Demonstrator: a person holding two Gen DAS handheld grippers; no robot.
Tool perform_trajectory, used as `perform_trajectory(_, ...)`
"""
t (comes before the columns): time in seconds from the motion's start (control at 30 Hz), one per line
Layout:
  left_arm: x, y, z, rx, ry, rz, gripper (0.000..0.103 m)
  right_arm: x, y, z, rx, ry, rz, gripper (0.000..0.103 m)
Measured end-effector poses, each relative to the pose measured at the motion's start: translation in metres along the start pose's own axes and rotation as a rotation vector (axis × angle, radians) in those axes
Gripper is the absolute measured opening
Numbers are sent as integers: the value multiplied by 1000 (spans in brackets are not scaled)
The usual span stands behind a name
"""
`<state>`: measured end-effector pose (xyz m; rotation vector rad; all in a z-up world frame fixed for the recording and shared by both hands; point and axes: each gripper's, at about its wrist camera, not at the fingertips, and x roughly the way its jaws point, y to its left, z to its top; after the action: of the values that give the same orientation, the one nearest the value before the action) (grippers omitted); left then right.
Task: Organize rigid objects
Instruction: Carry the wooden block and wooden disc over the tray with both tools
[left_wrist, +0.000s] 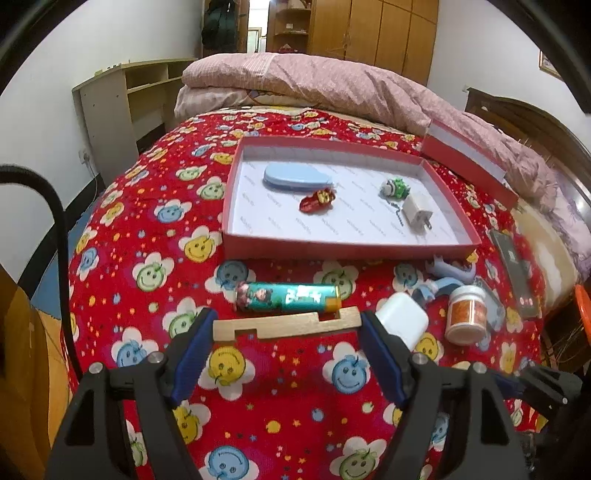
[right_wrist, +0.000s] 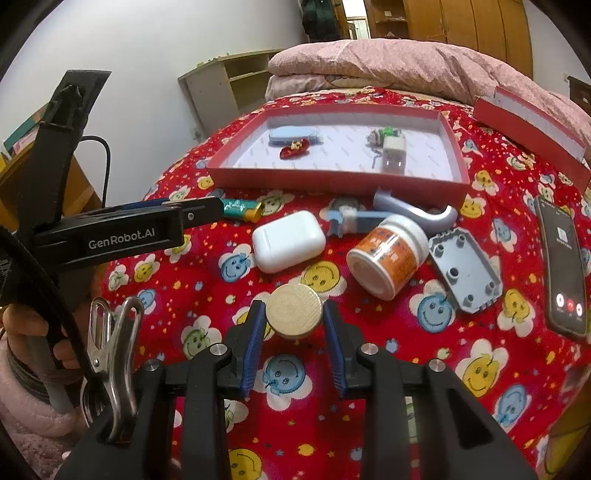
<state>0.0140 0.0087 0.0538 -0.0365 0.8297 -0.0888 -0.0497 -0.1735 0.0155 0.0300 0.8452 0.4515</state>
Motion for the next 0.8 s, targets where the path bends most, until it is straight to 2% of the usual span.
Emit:
perform_trajectory(0.4,5,-8,41,30,-30,-17,81,-15,-12,21,3,-28,-16,32)
perform_trajectory(0.8,42,-10,72,45,-15,-4,81,-12,-32,53,5,-33,-53,32)
